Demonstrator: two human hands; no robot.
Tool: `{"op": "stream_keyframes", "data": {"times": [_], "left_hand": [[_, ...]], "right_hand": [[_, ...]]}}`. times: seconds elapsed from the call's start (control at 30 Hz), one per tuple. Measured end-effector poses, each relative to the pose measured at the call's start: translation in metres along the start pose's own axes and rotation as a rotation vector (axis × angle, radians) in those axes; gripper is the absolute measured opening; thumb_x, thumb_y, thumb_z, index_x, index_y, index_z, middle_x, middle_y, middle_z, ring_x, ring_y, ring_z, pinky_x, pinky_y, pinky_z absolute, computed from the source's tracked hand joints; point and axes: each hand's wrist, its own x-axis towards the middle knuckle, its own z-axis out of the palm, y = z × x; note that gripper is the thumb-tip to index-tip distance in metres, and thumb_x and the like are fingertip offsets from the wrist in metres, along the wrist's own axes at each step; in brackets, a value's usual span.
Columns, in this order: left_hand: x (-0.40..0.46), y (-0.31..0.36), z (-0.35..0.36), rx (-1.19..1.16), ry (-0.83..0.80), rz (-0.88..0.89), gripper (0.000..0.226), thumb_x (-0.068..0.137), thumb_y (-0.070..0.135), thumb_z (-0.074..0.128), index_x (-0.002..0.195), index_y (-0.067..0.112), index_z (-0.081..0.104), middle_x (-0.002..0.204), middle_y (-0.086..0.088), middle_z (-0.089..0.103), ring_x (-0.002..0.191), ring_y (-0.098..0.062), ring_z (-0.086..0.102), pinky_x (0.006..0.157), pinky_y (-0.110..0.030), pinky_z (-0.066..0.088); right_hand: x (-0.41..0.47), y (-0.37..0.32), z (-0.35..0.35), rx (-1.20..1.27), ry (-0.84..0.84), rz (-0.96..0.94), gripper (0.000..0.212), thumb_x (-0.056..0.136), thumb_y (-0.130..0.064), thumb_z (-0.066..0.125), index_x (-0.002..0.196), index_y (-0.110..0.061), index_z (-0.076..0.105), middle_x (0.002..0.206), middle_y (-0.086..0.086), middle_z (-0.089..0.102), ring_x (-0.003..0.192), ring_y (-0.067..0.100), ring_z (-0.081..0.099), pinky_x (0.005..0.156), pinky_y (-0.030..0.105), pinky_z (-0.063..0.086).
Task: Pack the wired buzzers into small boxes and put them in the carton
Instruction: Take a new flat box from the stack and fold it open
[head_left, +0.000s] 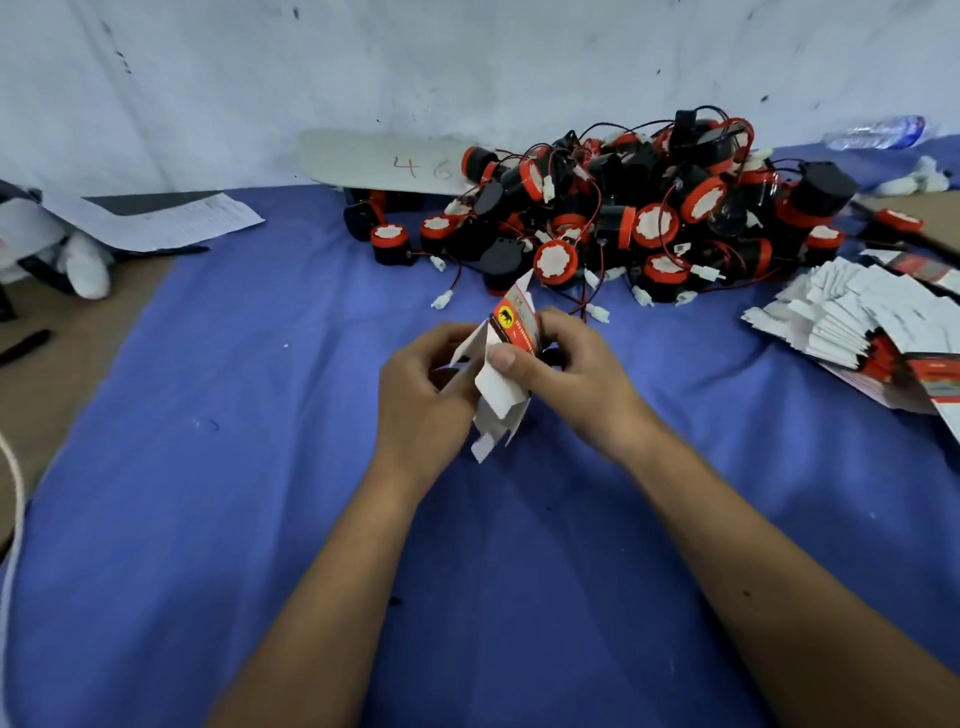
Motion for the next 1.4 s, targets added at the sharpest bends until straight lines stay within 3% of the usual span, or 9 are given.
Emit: {"op": "stream_keyframes", "data": {"times": [0.2, 0.3, 0.43, 0.67, 0.83, 0.97, 1.17, 1.3, 1.4], "left_hand": [[0.007, -0.006, -0.010, 0.032, 0.208, -0.195, 0.031, 0.090, 0.000, 0.068, 0.107, 0.025, 0.077, 0.099, 0.005, 0.078, 0.095, -0.020, 0.074, 0.074, -0.042, 0.062], [0.006, -0.003, -0.010, -0.153, -0.028, -0.305, 0.044, 0.093, -0.002, 0.060, 0.120, 0.031, 0.073, 0.113, 0.003, 0.076, 0.098, -0.019, 0.073, 0.071, -0.031, 0.059], [0.006, 0.003, -0.017, -0.477, -0.458, -0.361, 0.074, 0.081, 0.004, 0.066, 0.147, 0.037, 0.054, 0.128, -0.004, 0.069, 0.114, -0.025, 0.068, 0.090, -0.039, 0.057], [-0.001, 0.009, -0.009, -0.496, -0.569, -0.301, 0.138, 0.052, 0.043, 0.102, 0.162, 0.043, 0.018, 0.137, 0.011, 0.063, 0.125, -0.016, 0.061, 0.094, -0.032, 0.053], [-0.001, 0.011, -0.007, -0.474, -0.481, -0.315, 0.112, 0.065, 0.031, 0.094, 0.158, 0.040, 0.033, 0.136, 0.006, 0.063, 0.121, -0.020, 0.065, 0.088, -0.033, 0.057], [0.000, 0.006, -0.005, -0.474, -0.380, -0.286, 0.086, 0.077, 0.027, 0.078, 0.155, 0.031, 0.041, 0.123, 0.001, 0.069, 0.111, -0.020, 0.069, 0.083, -0.034, 0.058], [0.000, 0.005, -0.001, -0.389, -0.124, -0.231, 0.073, 0.075, 0.028, 0.061, 0.147, 0.028, 0.047, 0.107, 0.003, 0.074, 0.096, -0.016, 0.072, 0.077, -0.036, 0.060], [-0.006, 0.006, 0.004, -0.099, -0.021, -0.050, 0.047, 0.098, 0.001, 0.057, 0.143, 0.009, 0.047, 0.106, 0.003, 0.068, 0.080, -0.011, 0.069, 0.064, -0.027, 0.056], [-0.005, 0.011, 0.000, -0.178, 0.112, -0.052, 0.043, 0.094, -0.007, 0.058, 0.134, 0.007, 0.049, 0.100, -0.007, 0.066, 0.077, -0.015, 0.068, 0.059, -0.032, 0.057]], "right_hand": [[0.004, 0.013, -0.013, -0.113, 0.057, -0.027, 0.071, 0.081, -0.074, 0.052, 0.067, -0.006, 0.042, 0.077, 0.002, 0.043, 0.077, 0.014, 0.041, 0.067, 0.021, 0.034], [0.005, 0.017, -0.010, -0.141, 0.066, -0.023, 0.072, 0.080, -0.071, 0.059, 0.070, -0.001, 0.043, 0.073, 0.002, 0.040, 0.073, 0.017, 0.039, 0.064, 0.031, 0.033], [0.004, 0.013, -0.010, 0.170, 0.055, 0.065, 0.074, 0.082, -0.063, 0.065, 0.076, 0.007, 0.042, 0.072, 0.011, 0.039, 0.068, 0.027, 0.036, 0.058, 0.052, 0.031], [-0.001, 0.000, -0.004, 0.332, -0.050, 0.090, 0.089, 0.082, -0.071, 0.059, 0.100, 0.017, 0.052, 0.086, 0.036, 0.054, 0.076, 0.032, 0.051, 0.068, 0.046, 0.037], [0.000, 0.006, -0.006, 0.365, -0.076, 0.096, 0.045, 0.097, -0.056, 0.053, 0.065, -0.027, 0.062, 0.060, -0.013, 0.053, 0.056, 0.005, 0.052, 0.054, 0.019, 0.041], [-0.002, -0.001, -0.007, 0.380, -0.149, 0.098, 0.038, 0.088, -0.065, 0.062, 0.067, -0.033, 0.065, 0.061, -0.017, 0.058, 0.056, 0.000, 0.056, 0.055, 0.010, 0.043], [-0.004, 0.000, -0.007, 0.229, -0.243, 0.067, 0.053, 0.069, -0.063, 0.080, 0.102, -0.023, 0.071, 0.096, -0.004, 0.072, 0.094, 0.018, 0.068, 0.090, 0.045, 0.056], [-0.008, -0.003, -0.002, 0.053, -0.304, 0.048, 0.060, 0.068, -0.055, 0.080, 0.115, -0.020, 0.064, 0.106, -0.002, 0.073, 0.100, 0.015, 0.070, 0.091, 0.039, 0.058], [-0.011, -0.004, -0.002, -0.023, -0.326, 0.034, 0.069, 0.058, -0.057, 0.086, 0.115, -0.027, 0.063, 0.112, 0.001, 0.068, 0.105, 0.020, 0.066, 0.093, 0.045, 0.056]]}}
